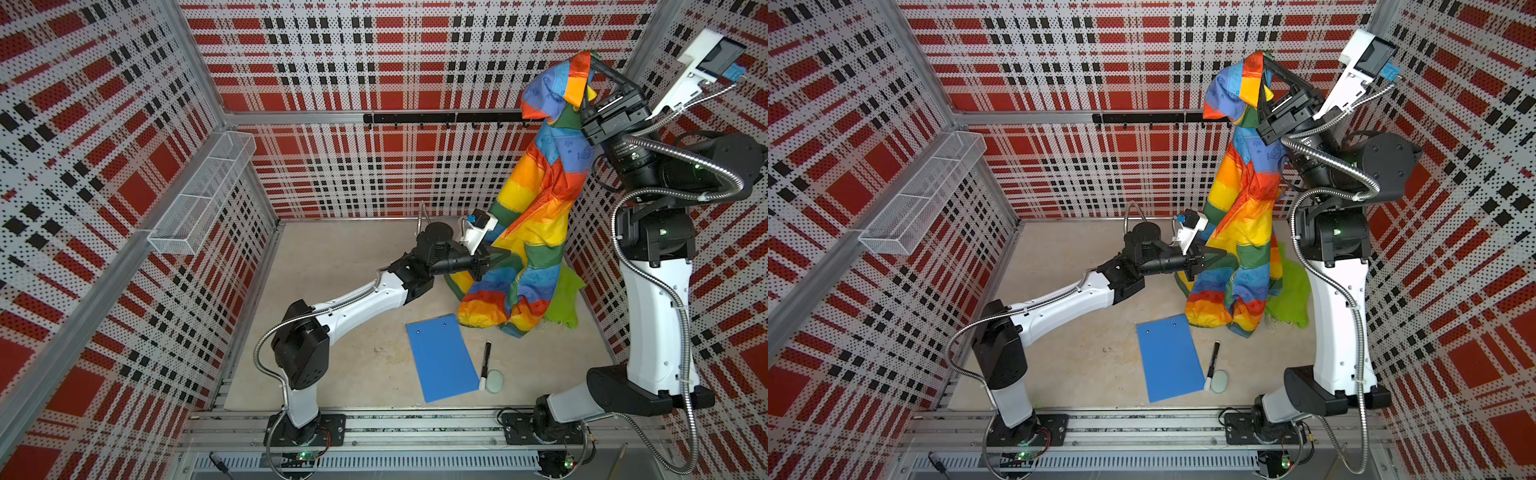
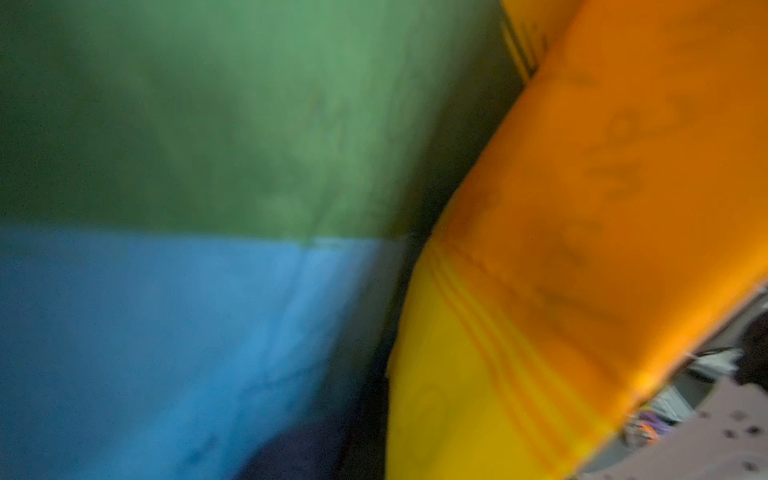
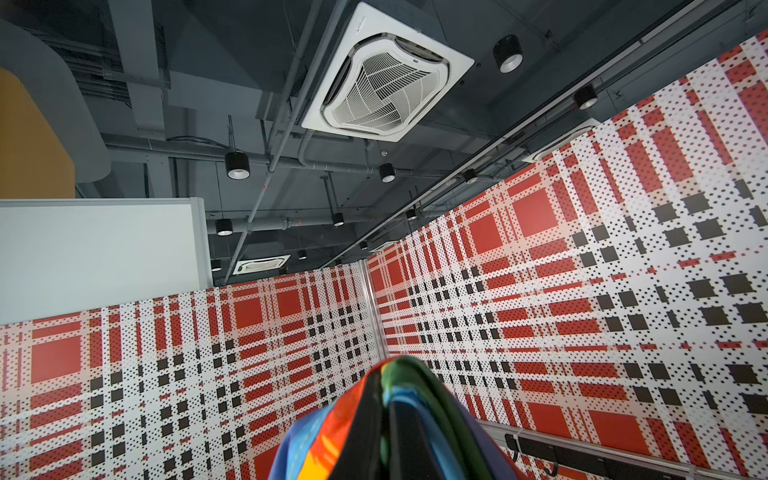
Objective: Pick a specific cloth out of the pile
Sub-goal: 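Grasp the hanging jacket's lower part with the left gripper, then carry the jacket with both grippers away from the pile and lower it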
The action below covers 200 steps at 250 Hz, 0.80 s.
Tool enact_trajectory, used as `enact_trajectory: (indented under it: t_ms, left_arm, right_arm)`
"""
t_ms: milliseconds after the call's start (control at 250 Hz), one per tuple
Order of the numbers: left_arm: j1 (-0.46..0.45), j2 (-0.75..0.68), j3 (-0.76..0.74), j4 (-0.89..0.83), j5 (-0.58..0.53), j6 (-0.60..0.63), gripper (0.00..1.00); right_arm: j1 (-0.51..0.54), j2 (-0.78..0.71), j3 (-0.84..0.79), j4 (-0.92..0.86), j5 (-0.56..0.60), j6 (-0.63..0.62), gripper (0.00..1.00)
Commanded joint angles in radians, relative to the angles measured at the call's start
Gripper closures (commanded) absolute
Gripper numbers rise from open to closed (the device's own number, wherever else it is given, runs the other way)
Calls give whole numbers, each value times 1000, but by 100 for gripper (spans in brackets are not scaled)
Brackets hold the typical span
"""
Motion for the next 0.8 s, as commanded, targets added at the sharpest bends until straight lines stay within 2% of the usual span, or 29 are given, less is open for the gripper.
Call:
enact_trajectory:
  t_ms: [0,140,208,400,616,708,796]
  left_arm:
    - [22,-12,59,33,-48,-47,100]
    - [70,-46,66,21,-66,-48,100]
    - [115,-75,48,21,-76,-89,100]
    - [236,-204,-27,11,-103,-90,100]
    - [365,-333,-95,-24,-129,-89,100]
    - [415,-386,-135,-30,-136,-89,100]
    - [461,-436,-180,-34,-146,-92,100]
  right_arm:
    - [29,-28,3,75,-5,-18,100]
    - [122,32,80,46,8,-43,100]
    - [196,63,120,14,23,-84,100]
    - [356,115,119,28,66,-155,100]
    - [484,222,143,79,99,-164,100]
    - [532,295,233,64,99,-162,100]
    - [558,338,251,64,92,-156,100]
